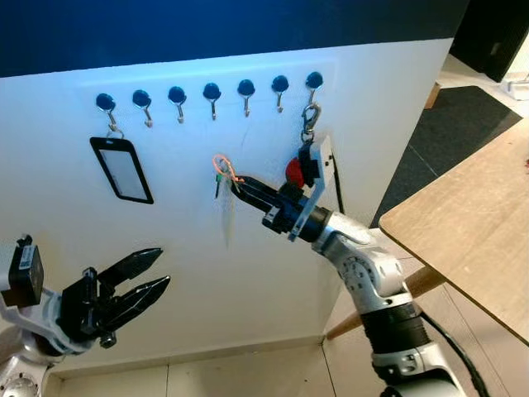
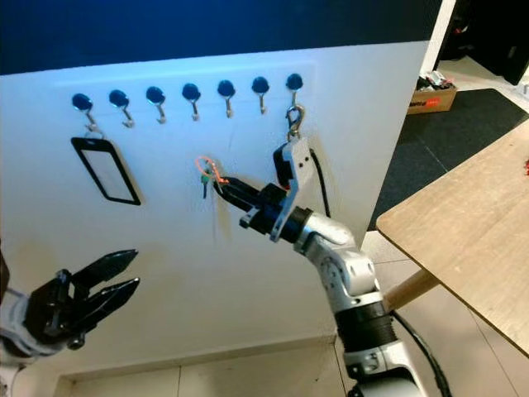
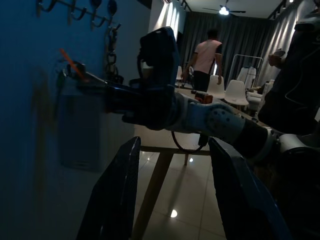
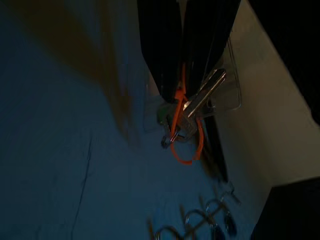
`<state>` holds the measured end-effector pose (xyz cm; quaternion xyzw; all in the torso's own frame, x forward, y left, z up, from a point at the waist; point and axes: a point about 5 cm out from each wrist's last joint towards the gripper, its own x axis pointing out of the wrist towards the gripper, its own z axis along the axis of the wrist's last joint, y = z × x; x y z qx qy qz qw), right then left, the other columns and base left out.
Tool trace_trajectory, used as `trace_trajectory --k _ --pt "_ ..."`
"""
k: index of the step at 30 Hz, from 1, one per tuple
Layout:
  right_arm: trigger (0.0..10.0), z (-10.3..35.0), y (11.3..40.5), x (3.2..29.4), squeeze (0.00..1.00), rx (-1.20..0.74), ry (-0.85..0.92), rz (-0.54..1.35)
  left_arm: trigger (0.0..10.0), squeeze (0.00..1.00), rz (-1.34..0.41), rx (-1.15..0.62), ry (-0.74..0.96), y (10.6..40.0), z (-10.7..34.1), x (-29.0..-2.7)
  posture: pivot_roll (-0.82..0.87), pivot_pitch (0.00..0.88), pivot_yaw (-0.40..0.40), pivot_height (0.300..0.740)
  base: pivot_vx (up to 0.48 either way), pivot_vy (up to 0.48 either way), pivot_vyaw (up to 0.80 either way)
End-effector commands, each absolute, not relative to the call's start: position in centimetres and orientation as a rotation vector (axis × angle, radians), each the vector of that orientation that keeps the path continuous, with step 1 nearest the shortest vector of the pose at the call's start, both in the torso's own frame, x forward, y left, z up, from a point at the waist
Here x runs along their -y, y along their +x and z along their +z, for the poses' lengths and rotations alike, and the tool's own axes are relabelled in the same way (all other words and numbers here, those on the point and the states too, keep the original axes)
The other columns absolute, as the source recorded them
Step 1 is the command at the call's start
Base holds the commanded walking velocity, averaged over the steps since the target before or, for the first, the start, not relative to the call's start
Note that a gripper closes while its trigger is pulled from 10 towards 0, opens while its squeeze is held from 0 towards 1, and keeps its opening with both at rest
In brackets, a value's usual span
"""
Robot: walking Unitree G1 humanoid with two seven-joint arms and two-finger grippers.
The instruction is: Hang keys on a hook
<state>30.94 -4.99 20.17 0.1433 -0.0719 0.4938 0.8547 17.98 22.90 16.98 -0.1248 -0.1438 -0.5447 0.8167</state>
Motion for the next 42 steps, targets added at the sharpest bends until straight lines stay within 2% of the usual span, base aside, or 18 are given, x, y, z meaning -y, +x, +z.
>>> trace_trajectory --k 1,7,18,23,42 --pt "10.0 20.6 30.9 4.5 0.00 0.176 0.286 1.027 10.0 0.00 -1.190 0.290 -0.247 18.0 17.4 -22.9 -0.08 0.014 0.033 0.740 0.000 0.000 0.00" --pt "10.0 21.5 30.2 3.4 0.00 0.276 0.280 0.952 10.0 0.00 -1.224 0.287 -0.230 18.6 18.3 -22.0 -0.08 0.017 0.045 0.740 0.000 0.000 0.00" --pt "10.0 22.2 29.8 3.3 0.00 0.330 0.284 0.906 10.0 0.00 -1.233 0.280 -0.226 18.8 18.5 -22.0 -0.09 0.025 0.054 0.740 0.000 0.000 0.00" --pt "10.0 24.0 29.9 3.3 0.00 0.388 0.288 0.858 10.0 0.00 -1.253 0.274 -0.233 18.9 18.6 -21.8 -0.09 0.027 0.059 0.740 0.000 0.000 0.00" --pt "10.0 25.3 29.4 3.5 0.00 0.426 0.287 0.847 10.0 0.00 -1.268 0.262 -0.249 18.9 18.5 -21.6 -0.10 0.032 0.063 0.740 0.000 0.000 0.00"
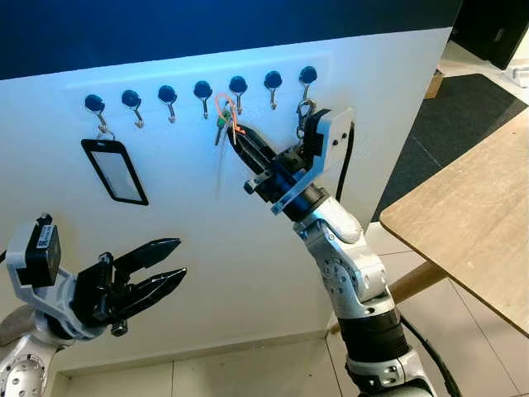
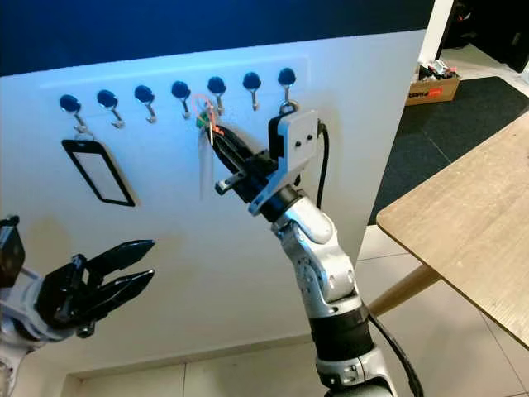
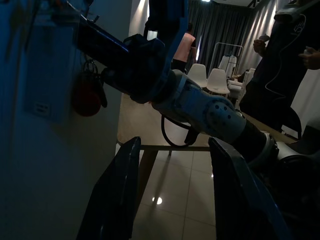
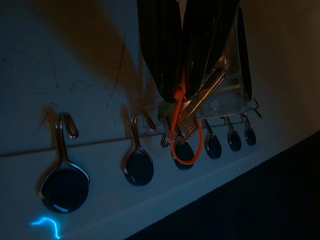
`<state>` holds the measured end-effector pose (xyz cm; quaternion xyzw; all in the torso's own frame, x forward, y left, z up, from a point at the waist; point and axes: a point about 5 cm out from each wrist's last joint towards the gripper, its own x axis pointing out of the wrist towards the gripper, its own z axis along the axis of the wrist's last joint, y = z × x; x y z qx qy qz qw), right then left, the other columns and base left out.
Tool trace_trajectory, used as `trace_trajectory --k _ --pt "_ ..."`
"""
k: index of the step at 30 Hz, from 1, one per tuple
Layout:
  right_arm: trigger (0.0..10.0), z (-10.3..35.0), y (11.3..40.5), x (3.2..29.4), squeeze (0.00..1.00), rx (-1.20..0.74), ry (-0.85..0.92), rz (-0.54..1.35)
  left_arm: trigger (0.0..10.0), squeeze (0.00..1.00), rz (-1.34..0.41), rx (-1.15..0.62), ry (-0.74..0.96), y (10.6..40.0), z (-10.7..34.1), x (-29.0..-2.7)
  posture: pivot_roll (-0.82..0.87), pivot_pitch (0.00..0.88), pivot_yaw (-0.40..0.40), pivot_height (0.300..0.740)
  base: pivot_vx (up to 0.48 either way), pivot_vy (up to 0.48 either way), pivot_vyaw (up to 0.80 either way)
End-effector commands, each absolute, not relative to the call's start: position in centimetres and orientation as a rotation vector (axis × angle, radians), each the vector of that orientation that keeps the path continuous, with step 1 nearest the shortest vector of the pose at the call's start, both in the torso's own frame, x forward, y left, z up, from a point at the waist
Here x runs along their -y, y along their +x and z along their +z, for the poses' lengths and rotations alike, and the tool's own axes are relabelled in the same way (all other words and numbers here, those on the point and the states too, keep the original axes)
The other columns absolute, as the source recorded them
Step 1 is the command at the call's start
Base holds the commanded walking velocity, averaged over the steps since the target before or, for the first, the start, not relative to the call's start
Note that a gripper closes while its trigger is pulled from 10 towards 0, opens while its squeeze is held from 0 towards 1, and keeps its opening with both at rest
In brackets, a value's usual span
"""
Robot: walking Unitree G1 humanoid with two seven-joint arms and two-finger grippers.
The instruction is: Hang keys on a hook
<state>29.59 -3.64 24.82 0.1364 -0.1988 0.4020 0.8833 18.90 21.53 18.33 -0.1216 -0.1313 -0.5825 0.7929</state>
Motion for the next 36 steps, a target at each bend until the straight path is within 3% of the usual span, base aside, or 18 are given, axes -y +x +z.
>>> trace_trajectory --k 1,15,22,36 --pt "10.0 25.3 29.2 3.5 0.00 0.423 0.283 0.854 10.0 0.00 -1.270 0.261 -0.251 19.0 18.5 -21.6 -0.10 0.032 0.063 0.740 0.000 0.000 0.00" --pt "10.0 24.3 28.2 3.9 0.00 0.379 0.275 0.848 10.0 0.00 -1.288 0.262 -0.254 19.1 18.7 -21.5 -0.11 0.027 0.061 0.740 0.000 0.000 0.00" --pt "10.0 24.2 28.8 5.5 0.00 0.377 0.261 0.764 10.0 0.00 -1.303 0.257 -0.256 19.1 18.7 -21.5 -0.11 0.027 0.068 0.740 0.000 0.000 0.00" --pt "10.0 25.6 29.4 5.2 0.00 0.409 0.246 0.765 10.0 0.00 -1.305 0.258 -0.250 19.2 18.9 -21.4 -0.11 0.034 0.076 0.740 0.000 0.000 0.00"
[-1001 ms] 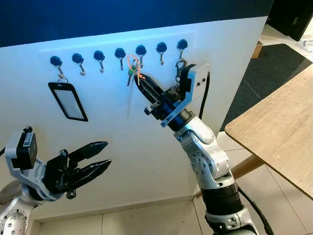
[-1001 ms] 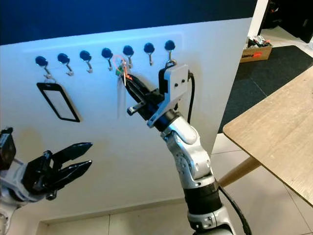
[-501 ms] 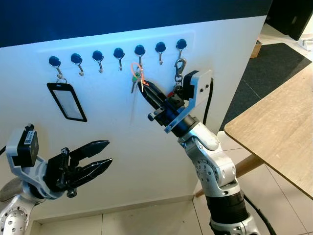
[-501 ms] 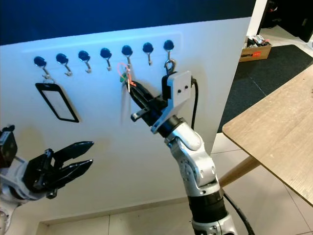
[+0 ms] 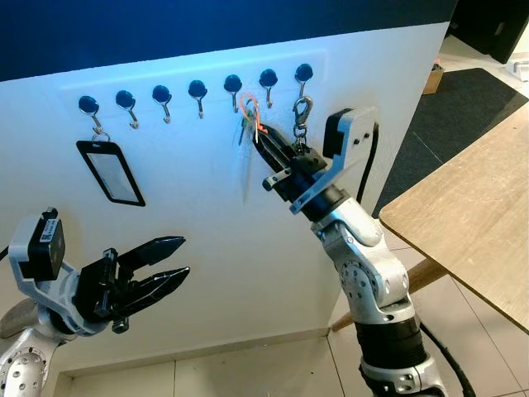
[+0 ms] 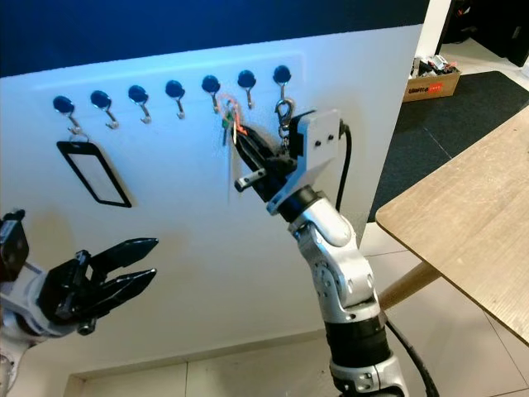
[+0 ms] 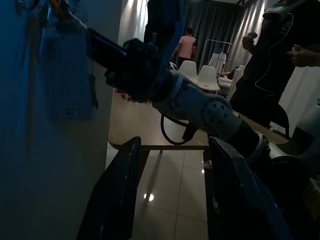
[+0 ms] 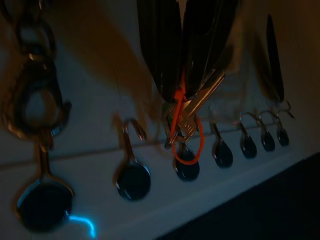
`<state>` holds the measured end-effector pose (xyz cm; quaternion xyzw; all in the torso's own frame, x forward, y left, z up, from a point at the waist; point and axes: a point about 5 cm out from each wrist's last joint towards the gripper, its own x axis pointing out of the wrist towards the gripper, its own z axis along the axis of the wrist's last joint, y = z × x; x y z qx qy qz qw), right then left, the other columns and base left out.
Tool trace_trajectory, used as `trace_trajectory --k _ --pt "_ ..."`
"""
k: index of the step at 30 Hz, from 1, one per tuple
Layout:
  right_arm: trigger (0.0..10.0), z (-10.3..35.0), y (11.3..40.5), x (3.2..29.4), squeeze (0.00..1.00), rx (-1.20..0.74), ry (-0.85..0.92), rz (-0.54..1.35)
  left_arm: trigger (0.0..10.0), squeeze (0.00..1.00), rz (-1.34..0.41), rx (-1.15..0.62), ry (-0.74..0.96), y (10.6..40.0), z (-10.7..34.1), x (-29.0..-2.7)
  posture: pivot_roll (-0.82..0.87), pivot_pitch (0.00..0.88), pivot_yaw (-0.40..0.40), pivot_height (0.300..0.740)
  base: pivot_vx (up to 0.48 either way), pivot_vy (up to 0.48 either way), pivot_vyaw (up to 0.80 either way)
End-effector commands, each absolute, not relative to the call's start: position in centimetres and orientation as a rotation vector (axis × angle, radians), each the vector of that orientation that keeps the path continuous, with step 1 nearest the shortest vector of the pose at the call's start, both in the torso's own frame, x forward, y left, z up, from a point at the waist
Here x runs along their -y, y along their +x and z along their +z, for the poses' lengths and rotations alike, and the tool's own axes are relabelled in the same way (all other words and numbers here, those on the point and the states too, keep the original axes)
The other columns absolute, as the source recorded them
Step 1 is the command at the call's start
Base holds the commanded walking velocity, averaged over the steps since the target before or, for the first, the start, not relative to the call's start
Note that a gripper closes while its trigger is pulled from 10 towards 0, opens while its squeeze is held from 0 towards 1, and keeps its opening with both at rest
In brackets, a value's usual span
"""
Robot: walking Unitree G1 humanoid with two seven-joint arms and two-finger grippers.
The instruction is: Hang keys on a hook
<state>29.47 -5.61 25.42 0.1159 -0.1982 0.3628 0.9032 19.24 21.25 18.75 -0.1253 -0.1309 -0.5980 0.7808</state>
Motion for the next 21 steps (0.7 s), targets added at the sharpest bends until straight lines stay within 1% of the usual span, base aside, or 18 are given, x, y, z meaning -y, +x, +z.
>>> trace_trajectory --k 1,7,10,14,17,20,21 --pt "10.0 25.6 29.4 5.2 0.00 0.410 0.248 0.769 10.0 0.00 -1.302 0.259 -0.250 19.2 18.9 -21.5 -0.11 0.034 0.076 0.740 0.000 0.000 0.00" --pt "10.0 25.6 29.1 4.9 0.00 0.406 0.251 0.798 10.0 0.00 -1.279 0.263 -0.252 19.2 18.8 -21.7 -0.11 0.034 0.074 0.740 0.000 0.000 0.00" --pt "10.0 25.5 29.1 4.9 0.00 0.398 0.251 0.798 10.0 0.00 -1.237 0.264 -0.242 19.4 18.8 -22.1 -0.11 0.034 0.074 0.740 0.000 0.000 0.00" --pt "10.0 25.4 29.1 4.9 0.00 0.389 0.249 0.795 10.0 0.00 -1.167 0.270 -0.226 19.6 18.7 -22.8 -0.11 0.036 0.068 0.740 0.000 0.000 0.00" --pt "10.0 25.3 29.1 5.0 0.00 0.380 0.252 0.797 10.0 0.00 -1.037 0.286 -0.193 19.7 19.1 -24.2 -0.10 0.037 0.064 0.740 0.000 0.000 0.00" --pt "10.0 25.3 29.1 5.0 0.00 0.379 0.253 0.798 10.0 0.00 -1.017 0.290 -0.189 19.7 19.2 -24.6 -0.10 0.037 0.064 0.740 0.000 0.000 0.00" --pt "10.0 25.3 29.1 4.9 0.00 0.378 0.258 0.800 10.0 0.00 -0.986 0.291 -0.175 19.5 19.3 -25.2 -0.10 0.037 0.064 0.740 0.000 0.000 0.00"
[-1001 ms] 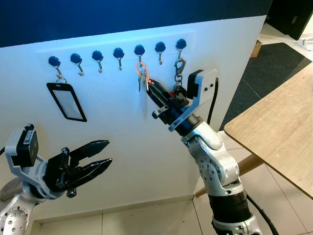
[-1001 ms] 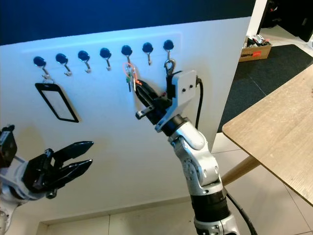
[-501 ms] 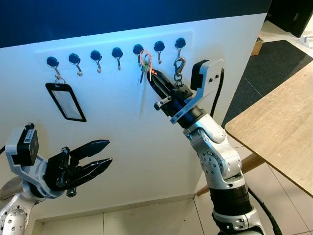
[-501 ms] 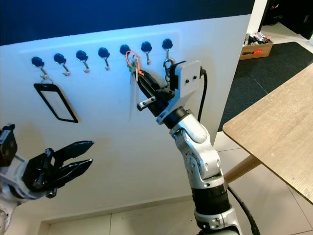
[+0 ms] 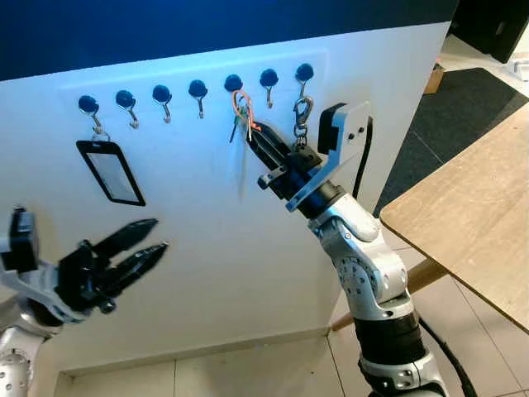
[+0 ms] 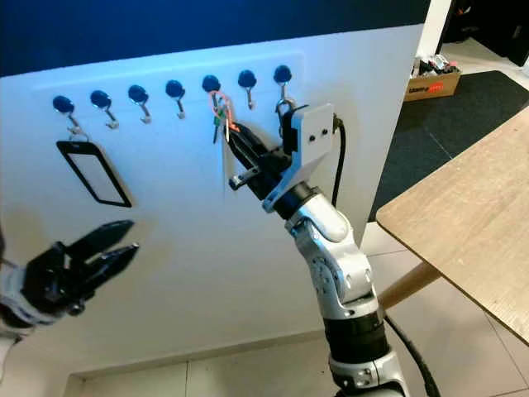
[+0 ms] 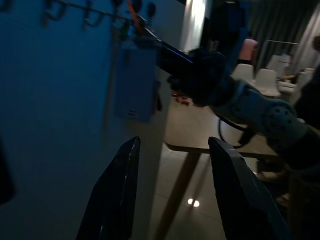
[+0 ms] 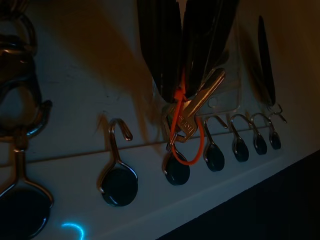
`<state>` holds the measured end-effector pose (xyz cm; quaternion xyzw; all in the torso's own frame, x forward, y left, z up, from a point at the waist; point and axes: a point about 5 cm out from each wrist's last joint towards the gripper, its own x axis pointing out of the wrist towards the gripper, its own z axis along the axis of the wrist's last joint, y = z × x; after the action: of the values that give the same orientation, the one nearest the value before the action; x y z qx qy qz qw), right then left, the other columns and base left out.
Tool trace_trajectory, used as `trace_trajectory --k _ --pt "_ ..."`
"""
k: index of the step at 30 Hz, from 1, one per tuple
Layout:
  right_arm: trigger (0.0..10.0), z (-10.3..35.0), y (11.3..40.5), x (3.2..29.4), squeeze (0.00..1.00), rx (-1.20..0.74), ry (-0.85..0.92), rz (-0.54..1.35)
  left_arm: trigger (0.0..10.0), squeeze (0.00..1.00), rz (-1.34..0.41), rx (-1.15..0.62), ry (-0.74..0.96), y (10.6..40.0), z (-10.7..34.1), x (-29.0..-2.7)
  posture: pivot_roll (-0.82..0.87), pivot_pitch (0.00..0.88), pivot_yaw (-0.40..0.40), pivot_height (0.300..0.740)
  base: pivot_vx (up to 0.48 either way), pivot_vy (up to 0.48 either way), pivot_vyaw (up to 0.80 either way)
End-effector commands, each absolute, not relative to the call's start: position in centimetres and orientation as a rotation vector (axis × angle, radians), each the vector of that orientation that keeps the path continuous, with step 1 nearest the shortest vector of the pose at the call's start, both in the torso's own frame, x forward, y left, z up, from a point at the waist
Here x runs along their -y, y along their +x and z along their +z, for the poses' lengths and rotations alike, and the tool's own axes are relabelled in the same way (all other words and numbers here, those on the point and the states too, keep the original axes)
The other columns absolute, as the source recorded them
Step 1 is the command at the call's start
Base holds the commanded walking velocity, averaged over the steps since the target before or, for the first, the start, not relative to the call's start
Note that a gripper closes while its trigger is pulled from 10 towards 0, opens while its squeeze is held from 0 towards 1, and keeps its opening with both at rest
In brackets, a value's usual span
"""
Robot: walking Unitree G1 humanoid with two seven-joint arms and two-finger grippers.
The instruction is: Hang keys on a hook
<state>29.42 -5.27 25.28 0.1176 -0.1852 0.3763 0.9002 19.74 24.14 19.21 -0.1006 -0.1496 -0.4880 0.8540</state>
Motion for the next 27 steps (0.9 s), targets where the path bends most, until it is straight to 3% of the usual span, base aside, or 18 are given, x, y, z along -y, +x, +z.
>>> trace_trajectory --k 1,27 --pt "10.0 25.3 29.1 4.9 0.00 0.378 0.258 0.800 10.0 0.00 -0.986 0.291 -0.175 19.5 19.3 -25.2 -0.10 0.037 0.064 0.740 0.000 0.000 0.00" --pt "10.0 24.3 29.7 5.4 0.00 0.308 0.243 0.749 10.0 0.00 -0.987 0.283 -0.153 18.8 19.8 -25.5 -0.10 0.040 0.055 0.740 0.000 0.000 0.00"
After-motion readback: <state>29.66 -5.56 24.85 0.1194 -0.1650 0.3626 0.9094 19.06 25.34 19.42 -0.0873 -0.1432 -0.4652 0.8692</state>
